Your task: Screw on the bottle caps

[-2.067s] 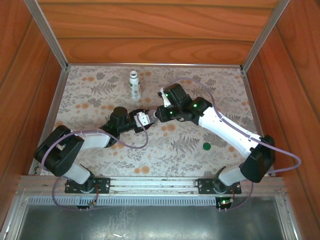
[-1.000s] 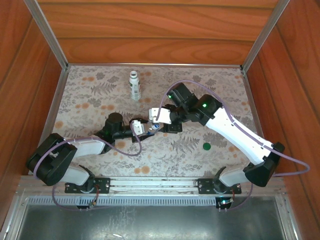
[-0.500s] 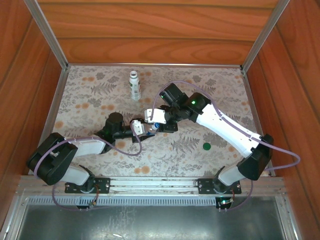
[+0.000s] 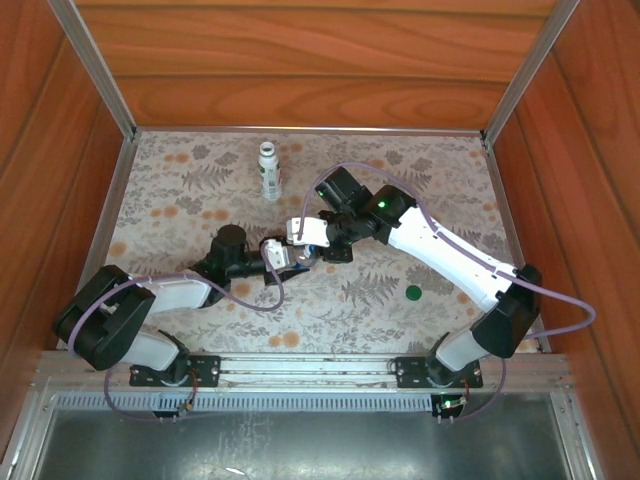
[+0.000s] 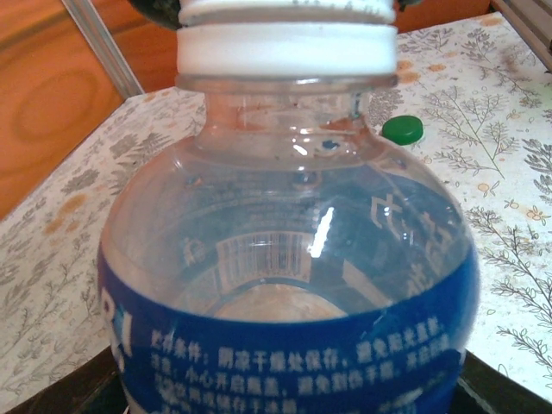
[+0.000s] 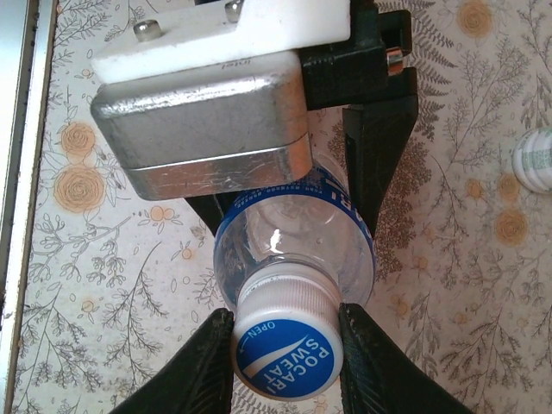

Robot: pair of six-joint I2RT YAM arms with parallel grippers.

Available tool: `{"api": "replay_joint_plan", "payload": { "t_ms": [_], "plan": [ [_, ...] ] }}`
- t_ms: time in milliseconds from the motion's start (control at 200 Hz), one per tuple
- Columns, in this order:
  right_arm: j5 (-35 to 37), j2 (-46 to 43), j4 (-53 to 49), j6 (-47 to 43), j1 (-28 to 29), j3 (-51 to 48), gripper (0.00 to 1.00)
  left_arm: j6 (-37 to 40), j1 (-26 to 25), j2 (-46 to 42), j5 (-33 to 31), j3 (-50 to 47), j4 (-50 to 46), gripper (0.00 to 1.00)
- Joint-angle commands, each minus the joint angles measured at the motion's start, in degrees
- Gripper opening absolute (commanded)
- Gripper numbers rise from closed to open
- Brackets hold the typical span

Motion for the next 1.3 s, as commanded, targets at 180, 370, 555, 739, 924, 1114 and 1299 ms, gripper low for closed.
{"api": "replay_joint_plan", "payload": {
  "t_ms": [180,370,555,739,924,1114,1299],
  "plan": [
    [-2.15,-1.22,6.15,20.84,0.48,-0.99,0.23,1.03,-0.44,0.67,-6.25,2.14,0.41,0.59],
    [2.98,-1.49,10.25,47.5,0.39,-1.86,0.26,3.17,-0.42,1.83,-10.55,3.37,0.43,0.59],
    [8.77,-0.77,7.75,71.21,-0.05,-0.93,0.22,4.47,-0.36,2.42,-12.49,4.68,0.41,0.59],
    [6.97,-1.46,8.81,72.82,-0.4,-1.32,0.24,3.63,-0.41,2.24,-10.04,4.49,0.43,0.59],
    [3.58,-4.13,9.74,52.59,-0.47,-3.02,0.56,3.46,-0.38,2.23,-6.35,3.44,0.37,0.59],
    [3.87,-11.95,11.35,32.31,-0.67,-8.1,0.66,-0.62,-0.44,0.57,0.06,1.85,0.4,0.59],
    [1.32,-15.22,6.89,17.69,-0.5,-8.1,0.71,-4.07,-0.38,-2.1,3.54,-0.11,0.33,0.59]
  ]
}}
